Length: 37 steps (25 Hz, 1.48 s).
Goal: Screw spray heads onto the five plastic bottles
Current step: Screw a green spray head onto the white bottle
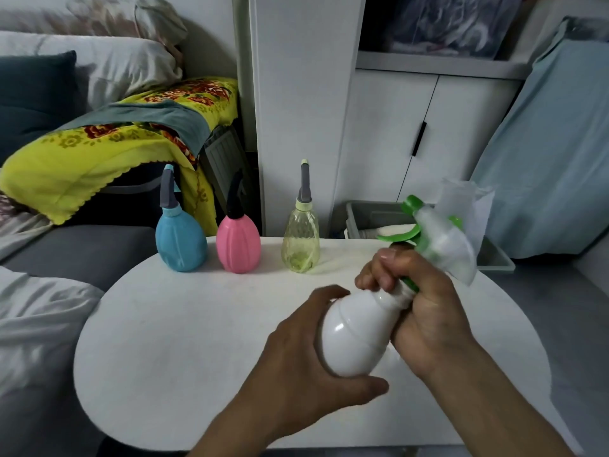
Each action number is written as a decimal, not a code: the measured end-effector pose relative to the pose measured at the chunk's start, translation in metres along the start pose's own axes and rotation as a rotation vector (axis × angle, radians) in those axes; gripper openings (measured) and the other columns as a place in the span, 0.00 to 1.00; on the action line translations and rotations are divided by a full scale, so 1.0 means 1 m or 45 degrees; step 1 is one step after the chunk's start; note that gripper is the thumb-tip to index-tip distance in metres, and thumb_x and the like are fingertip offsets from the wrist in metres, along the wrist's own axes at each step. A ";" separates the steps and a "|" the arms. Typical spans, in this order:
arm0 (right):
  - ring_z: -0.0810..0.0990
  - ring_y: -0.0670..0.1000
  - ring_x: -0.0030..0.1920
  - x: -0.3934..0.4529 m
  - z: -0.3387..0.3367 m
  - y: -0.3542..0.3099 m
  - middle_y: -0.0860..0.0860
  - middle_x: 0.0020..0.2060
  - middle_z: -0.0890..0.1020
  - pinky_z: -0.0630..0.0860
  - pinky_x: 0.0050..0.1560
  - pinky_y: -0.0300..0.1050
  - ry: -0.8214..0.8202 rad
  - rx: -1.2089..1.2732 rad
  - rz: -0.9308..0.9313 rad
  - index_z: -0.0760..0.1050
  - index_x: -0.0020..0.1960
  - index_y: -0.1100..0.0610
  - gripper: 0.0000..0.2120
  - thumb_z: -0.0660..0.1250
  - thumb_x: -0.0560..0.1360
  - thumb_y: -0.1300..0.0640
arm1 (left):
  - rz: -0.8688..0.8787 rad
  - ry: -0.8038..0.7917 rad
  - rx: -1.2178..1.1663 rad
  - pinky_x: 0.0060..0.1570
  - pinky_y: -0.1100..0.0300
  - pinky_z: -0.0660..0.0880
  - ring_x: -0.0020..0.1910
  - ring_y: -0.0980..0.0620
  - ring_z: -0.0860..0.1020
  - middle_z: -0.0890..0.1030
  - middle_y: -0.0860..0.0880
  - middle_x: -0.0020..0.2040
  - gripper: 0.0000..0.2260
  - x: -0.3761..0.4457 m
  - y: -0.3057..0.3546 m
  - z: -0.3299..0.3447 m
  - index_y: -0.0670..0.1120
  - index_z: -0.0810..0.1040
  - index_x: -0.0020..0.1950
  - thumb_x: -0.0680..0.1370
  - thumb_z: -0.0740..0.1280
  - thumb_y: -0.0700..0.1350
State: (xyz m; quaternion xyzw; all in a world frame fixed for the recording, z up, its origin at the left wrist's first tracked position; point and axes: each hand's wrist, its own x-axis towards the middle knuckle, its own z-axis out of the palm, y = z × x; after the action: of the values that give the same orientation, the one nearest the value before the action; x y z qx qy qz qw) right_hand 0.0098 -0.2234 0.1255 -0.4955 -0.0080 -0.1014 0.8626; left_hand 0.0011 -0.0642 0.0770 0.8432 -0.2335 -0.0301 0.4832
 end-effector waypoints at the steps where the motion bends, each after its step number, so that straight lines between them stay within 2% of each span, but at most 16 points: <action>1: 0.72 0.52 0.28 0.000 -0.003 0.000 0.52 0.22 0.70 0.75 0.39 0.47 -0.129 0.034 0.036 0.71 0.28 0.58 0.13 0.74 0.63 0.63 | -0.002 -0.052 -0.059 0.43 0.58 0.82 0.48 0.61 0.81 0.79 0.64 0.53 0.37 0.001 -0.001 -0.001 0.68 0.67 0.62 0.57 0.80 0.62; 3: 0.74 0.52 0.28 -0.001 -0.007 -0.004 0.53 0.23 0.74 0.77 0.41 0.49 -0.408 0.117 0.121 0.75 0.31 0.60 0.14 0.80 0.62 0.56 | 0.001 -0.189 -0.119 0.43 0.57 0.83 0.48 0.59 0.82 0.81 0.61 0.52 0.35 0.004 -0.005 -0.007 0.66 0.71 0.61 0.58 0.81 0.60; 4: 0.75 0.52 0.28 -0.002 -0.007 -0.005 0.53 0.24 0.74 0.78 0.41 0.49 -0.461 0.140 0.157 0.76 0.32 0.60 0.15 0.81 0.61 0.54 | -0.004 -0.244 -0.134 0.44 0.57 0.83 0.48 0.58 0.82 0.82 0.61 0.52 0.33 0.005 -0.006 -0.010 0.65 0.72 0.61 0.58 0.81 0.59; 6: 0.76 0.52 0.27 0.000 -0.005 -0.002 0.53 0.23 0.74 0.77 0.40 0.50 -0.347 0.104 0.214 0.75 0.30 0.59 0.13 0.79 0.60 0.58 | -0.040 -0.259 -0.134 0.45 0.55 0.83 0.47 0.59 0.82 0.82 0.61 0.51 0.32 0.005 -0.008 -0.010 0.66 0.73 0.59 0.58 0.81 0.58; 10: 0.72 0.50 0.24 0.003 0.005 0.010 0.52 0.20 0.70 0.75 0.37 0.48 0.039 -0.064 0.145 0.71 0.24 0.57 0.11 0.68 0.64 0.64 | -0.094 -0.149 -0.152 0.43 0.53 0.83 0.46 0.57 0.82 0.82 0.58 0.50 0.30 0.003 -0.009 -0.001 0.63 0.74 0.57 0.58 0.81 0.56; 16: 0.72 0.48 0.22 0.002 0.007 0.009 0.51 0.19 0.70 0.73 0.28 0.40 0.084 -0.118 0.026 0.72 0.24 0.56 0.12 0.67 0.64 0.64 | -0.074 -0.018 -0.145 0.32 0.55 0.82 0.41 0.56 0.83 0.82 0.59 0.47 0.30 0.000 -0.006 0.009 0.63 0.73 0.56 0.57 0.80 0.54; 19: 0.74 0.49 0.24 0.005 -0.001 0.009 0.51 0.20 0.72 0.75 0.32 0.41 0.027 -0.170 0.002 0.73 0.24 0.55 0.12 0.68 0.65 0.63 | -0.042 0.072 -0.074 0.37 0.57 0.82 0.44 0.59 0.82 0.79 0.65 0.51 0.33 0.001 -0.006 0.014 0.66 0.69 0.57 0.57 0.80 0.57; 21: 0.80 0.50 0.32 0.007 -0.006 0.011 0.52 0.27 0.79 0.77 0.41 0.43 -0.077 -0.205 0.022 0.79 0.29 0.54 0.07 0.72 0.65 0.61 | -0.037 0.121 -0.031 0.39 0.60 0.81 0.46 0.62 0.80 0.76 0.68 0.53 0.36 0.003 -0.007 0.010 0.66 0.65 0.59 0.56 0.80 0.58; 22: 0.83 0.51 0.39 0.006 -0.007 0.012 0.52 0.33 0.83 0.78 0.45 0.44 -0.135 -0.233 0.060 0.82 0.34 0.53 0.03 0.75 0.63 0.59 | -0.069 0.107 -0.111 0.39 0.60 0.82 0.46 0.61 0.80 0.76 0.67 0.52 0.37 0.005 -0.008 0.007 0.65 0.65 0.59 0.56 0.80 0.57; 24: 0.84 0.51 0.51 0.006 -0.011 0.019 0.51 0.47 0.87 0.78 0.53 0.46 -0.272 -0.351 0.175 0.83 0.48 0.48 0.15 0.78 0.62 0.54 | -0.109 0.092 -0.376 0.36 0.59 0.83 0.44 0.59 0.82 0.79 0.62 0.49 0.33 0.011 -0.012 -0.001 0.62 0.68 0.57 0.58 0.81 0.53; 26: 0.82 0.52 0.57 0.006 -0.011 0.026 0.50 0.55 0.85 0.78 0.58 0.51 -0.331 -0.532 0.221 0.79 0.58 0.48 0.21 0.76 0.67 0.48 | -0.140 0.131 -0.532 0.39 0.59 0.83 0.47 0.57 0.83 0.81 0.57 0.51 0.31 0.017 -0.015 -0.009 0.61 0.72 0.57 0.59 0.81 0.53; 29: 0.83 0.50 0.55 0.012 -0.016 0.030 0.46 0.52 0.86 0.78 0.58 0.53 -0.132 -0.775 0.086 0.80 0.56 0.47 0.22 0.75 0.64 0.42 | -0.183 0.144 -0.325 0.47 0.64 0.78 0.56 0.61 0.77 0.75 0.59 0.60 0.34 0.024 -0.019 -0.007 0.62 0.71 0.65 0.62 0.79 0.58; 32: 0.84 0.44 0.48 0.030 -0.025 0.022 0.43 0.47 0.87 0.79 0.46 0.38 0.079 -0.877 -0.102 0.81 0.52 0.48 0.18 0.77 0.64 0.44 | -0.232 0.192 -0.176 0.56 0.65 0.68 0.62 0.60 0.71 0.69 0.59 0.65 0.34 0.025 -0.026 -0.002 0.59 0.65 0.72 0.69 0.77 0.55; 33: 0.84 0.43 0.47 0.043 -0.030 0.018 0.43 0.46 0.87 0.78 0.44 0.36 0.172 -0.925 -0.155 0.81 0.51 0.48 0.16 0.77 0.65 0.45 | -0.245 0.205 -0.182 0.56 0.64 0.66 0.62 0.60 0.70 0.69 0.59 0.65 0.34 0.025 -0.028 -0.003 0.59 0.65 0.72 0.70 0.76 0.54; 35: 0.83 0.45 0.47 0.075 -0.042 0.011 0.43 0.48 0.85 0.78 0.46 0.43 0.365 -1.021 -0.233 0.79 0.53 0.48 0.14 0.76 0.69 0.49 | -0.262 0.222 -0.197 0.56 0.64 0.66 0.62 0.61 0.70 0.69 0.60 0.64 0.30 0.027 -0.033 -0.007 0.60 0.66 0.71 0.72 0.75 0.53; 37: 0.82 0.51 0.49 0.107 -0.054 0.011 0.48 0.52 0.84 0.75 0.49 0.47 0.482 -1.079 -0.262 0.77 0.56 0.50 0.15 0.75 0.71 0.54 | -0.273 0.221 -0.166 0.55 0.64 0.67 0.61 0.62 0.70 0.70 0.62 0.63 0.26 0.028 -0.038 -0.010 0.62 0.68 0.68 0.73 0.75 0.53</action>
State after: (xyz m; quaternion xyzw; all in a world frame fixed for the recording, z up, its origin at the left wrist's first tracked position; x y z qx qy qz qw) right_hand 0.1122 -0.2824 0.1004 -0.7733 0.1424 -0.2693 0.5561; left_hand 0.0430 -0.0519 0.0557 0.8296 -0.0968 -0.0237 0.5493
